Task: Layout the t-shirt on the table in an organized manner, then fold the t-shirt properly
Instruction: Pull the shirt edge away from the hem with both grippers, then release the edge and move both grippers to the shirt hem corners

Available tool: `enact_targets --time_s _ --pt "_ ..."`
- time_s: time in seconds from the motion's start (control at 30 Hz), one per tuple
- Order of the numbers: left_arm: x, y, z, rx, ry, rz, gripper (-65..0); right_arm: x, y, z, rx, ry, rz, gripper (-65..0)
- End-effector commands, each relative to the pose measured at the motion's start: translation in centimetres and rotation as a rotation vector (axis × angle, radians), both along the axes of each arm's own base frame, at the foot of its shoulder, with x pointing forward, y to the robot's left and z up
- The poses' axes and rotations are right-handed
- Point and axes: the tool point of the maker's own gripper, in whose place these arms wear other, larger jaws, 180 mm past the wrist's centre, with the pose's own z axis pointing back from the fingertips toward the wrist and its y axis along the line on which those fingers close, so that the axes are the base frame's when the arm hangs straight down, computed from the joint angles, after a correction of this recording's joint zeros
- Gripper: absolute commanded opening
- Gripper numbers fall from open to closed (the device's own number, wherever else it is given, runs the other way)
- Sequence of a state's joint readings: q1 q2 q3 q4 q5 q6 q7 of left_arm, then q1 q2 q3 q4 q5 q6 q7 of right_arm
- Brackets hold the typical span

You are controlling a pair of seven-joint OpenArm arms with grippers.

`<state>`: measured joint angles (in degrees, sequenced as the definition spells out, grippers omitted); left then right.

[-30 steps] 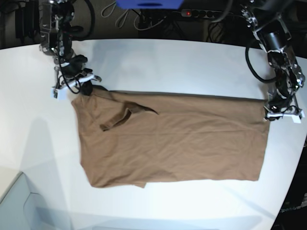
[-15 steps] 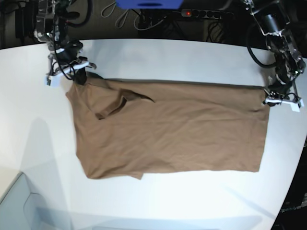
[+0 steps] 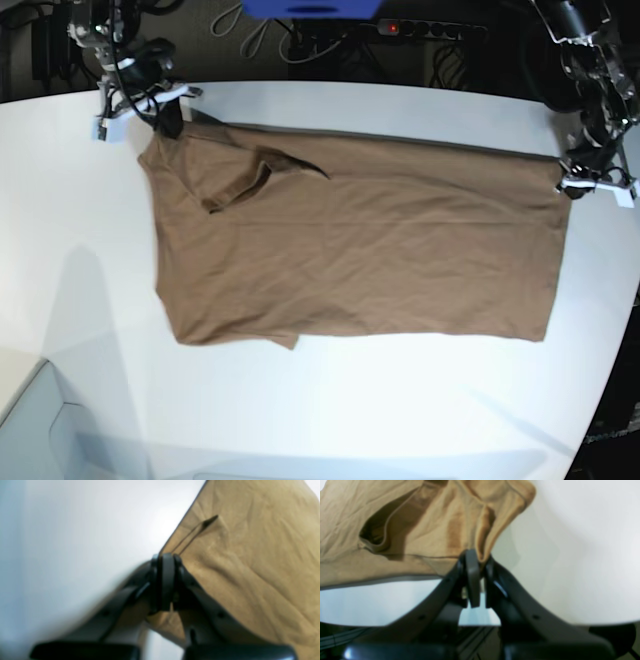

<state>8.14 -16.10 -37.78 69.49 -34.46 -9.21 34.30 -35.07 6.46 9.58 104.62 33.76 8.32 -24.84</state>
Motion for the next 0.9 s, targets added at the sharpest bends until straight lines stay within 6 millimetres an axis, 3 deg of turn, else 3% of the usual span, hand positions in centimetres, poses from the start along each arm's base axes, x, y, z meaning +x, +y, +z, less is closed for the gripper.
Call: enact_targets --time_s 0.0,0.2,0.5,0.87 --pt "-3.6 0.4 -2.2 -0.012 0.173 0.000 -65.0 0.0 0.2 0.6 0.010 -0.023 -0.003 -65.0" --pt "-4.5 0.7 -1.0 -0.017 0.147 -0.008 -65.0 -1.4 0.0 0.0 0.020 -0.003 -0.051 -65.0" --pt "-5.3 0.6 -1.3 -0.023 0.161 -0.008 -65.0 -3.2 0.4 -0.6 0.036 0.026 -0.081 -65.0" --pt "-5.3 0.5 -1.2 -0.014 0.163 -0.017 -64.1 -3.7 0.5 -1.5 0.052 0.051 -0.109 -65.0"
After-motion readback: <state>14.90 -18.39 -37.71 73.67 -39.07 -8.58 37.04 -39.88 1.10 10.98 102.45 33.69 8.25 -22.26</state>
